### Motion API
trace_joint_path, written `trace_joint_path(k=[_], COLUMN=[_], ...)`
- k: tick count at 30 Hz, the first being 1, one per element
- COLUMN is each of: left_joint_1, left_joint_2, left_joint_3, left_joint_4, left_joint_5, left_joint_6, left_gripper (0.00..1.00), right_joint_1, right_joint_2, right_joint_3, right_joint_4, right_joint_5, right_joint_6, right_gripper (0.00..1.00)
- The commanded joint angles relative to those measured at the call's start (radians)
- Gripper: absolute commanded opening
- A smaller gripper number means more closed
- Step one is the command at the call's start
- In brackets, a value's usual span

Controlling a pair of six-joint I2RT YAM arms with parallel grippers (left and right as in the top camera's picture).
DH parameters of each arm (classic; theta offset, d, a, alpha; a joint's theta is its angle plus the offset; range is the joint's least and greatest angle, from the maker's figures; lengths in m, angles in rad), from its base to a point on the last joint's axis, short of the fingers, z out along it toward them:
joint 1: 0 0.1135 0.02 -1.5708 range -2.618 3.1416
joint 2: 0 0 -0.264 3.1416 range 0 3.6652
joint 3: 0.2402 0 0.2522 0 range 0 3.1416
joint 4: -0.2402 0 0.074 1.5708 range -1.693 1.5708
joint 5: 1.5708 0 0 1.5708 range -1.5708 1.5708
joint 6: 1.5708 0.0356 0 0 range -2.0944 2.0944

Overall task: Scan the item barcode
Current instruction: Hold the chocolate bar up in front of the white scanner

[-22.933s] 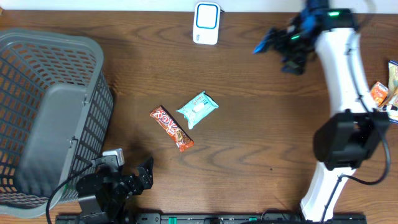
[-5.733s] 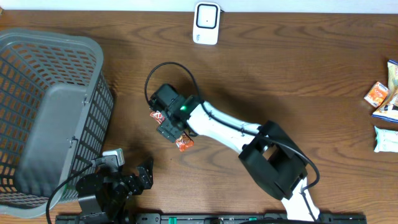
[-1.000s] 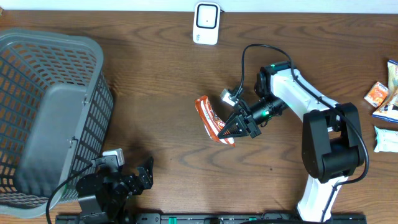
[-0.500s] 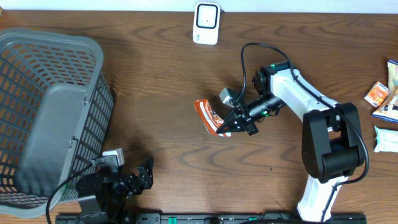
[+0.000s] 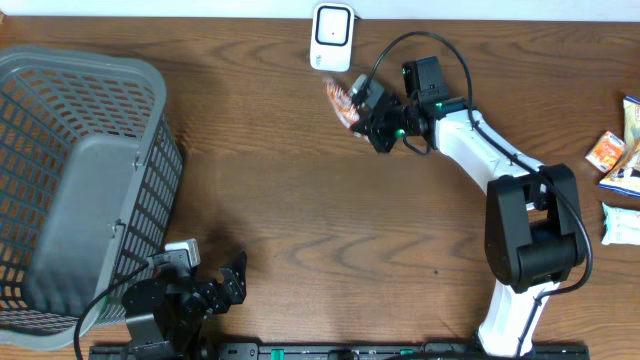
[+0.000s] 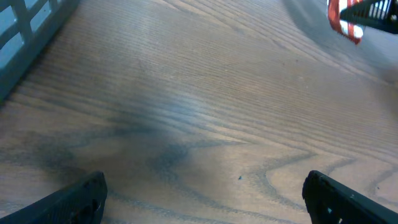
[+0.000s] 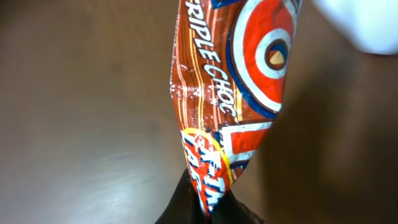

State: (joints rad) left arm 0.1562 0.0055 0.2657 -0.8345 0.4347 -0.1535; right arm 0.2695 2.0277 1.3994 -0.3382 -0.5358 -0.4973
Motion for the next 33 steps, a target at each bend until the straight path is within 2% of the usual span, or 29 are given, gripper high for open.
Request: trace_joint_path(k=[1,9,16,21,33], left_joint_1=[0.002,0.002,0.002,0.002,0.002], left_joint_2=[-0.002,-0.002,-0.002,-0.002,-0.002], left_joint_3=[-0.002,-0.002,-0.002,-0.002,-0.002], left_joint_4=[-0.003,-0.003,-0.003,-0.003,-0.003], left_joint_5=[-0.006,-0.006,-0.006,-0.006,-0.006], left_joint_6=[-0.002,-0.002,-0.002,-0.002,-0.002], left_gripper=[0.98,0.98,0.98,0.98,0.98], right_joint_1=[0.004,0.013,0.026,0.079,0.105], right_joint_2=[0.007,0.066,0.25,0.409,0.468], right_joint_3=[0.05,0.256,0.531,0.721,0.786], right_joint_4=[0.013,0.032,-0.006,-0.028,-0.039], right_joint_5=[0.22,0.379,0.418,0.547,0.851], right_joint_6=[0.069,0.002,0.002,-0.032,-0.019], right_gripper=[0.01,0.01,0.01,0.01,0.01])
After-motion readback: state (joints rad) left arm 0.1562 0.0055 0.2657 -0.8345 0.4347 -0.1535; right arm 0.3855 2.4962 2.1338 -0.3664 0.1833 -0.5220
